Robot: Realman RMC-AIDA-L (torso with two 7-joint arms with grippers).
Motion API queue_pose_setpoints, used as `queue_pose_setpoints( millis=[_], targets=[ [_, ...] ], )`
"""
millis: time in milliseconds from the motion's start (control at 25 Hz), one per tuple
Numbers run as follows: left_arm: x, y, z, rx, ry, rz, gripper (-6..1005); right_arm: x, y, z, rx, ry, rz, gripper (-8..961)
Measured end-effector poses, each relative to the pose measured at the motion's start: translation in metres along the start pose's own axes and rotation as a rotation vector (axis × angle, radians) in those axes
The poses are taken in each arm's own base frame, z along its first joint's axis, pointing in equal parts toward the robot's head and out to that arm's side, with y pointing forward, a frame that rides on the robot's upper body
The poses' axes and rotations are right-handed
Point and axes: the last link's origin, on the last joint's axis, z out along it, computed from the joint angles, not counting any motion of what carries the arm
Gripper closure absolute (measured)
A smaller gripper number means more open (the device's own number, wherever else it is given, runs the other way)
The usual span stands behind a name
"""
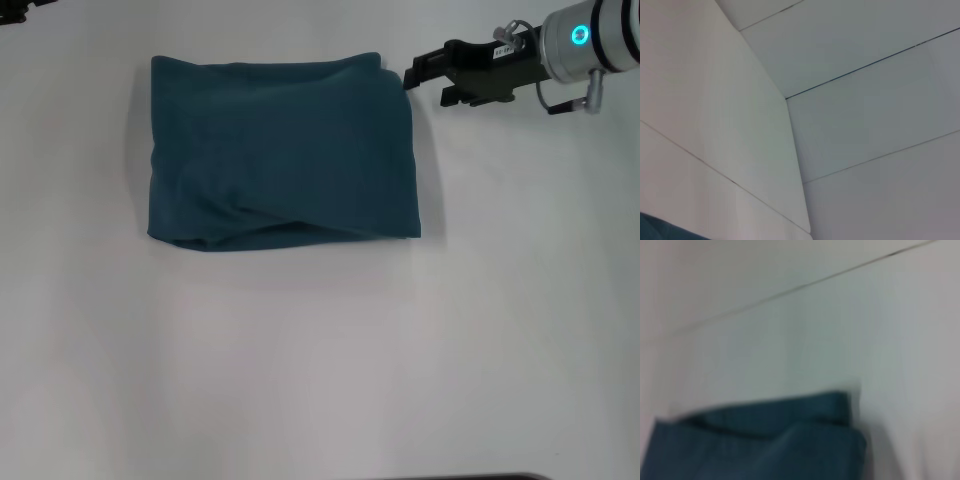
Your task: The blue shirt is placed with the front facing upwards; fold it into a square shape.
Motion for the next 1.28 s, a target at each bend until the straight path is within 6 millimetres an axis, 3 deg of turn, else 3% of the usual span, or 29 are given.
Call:
queue_pose_setpoints(
  millis=[200,520,1280],
  targets=[
    [-0.002,-0.002,0.001,-0.001,0.002,0.016,99,0.002,0.0,0.002,-0.104,-0.061,0.156,295],
    [-0.002,0.0,0.001,-0.014,0.004,0.04,99,0.007,-0.003,0.004,-0.107,-0.033,0.241,308],
    [-0.002,0.0,0.004,-0.019,0.005,0.061,100,0.012,0.012,0.025,-0.081,-0.053,0.269,337]
  ],
)
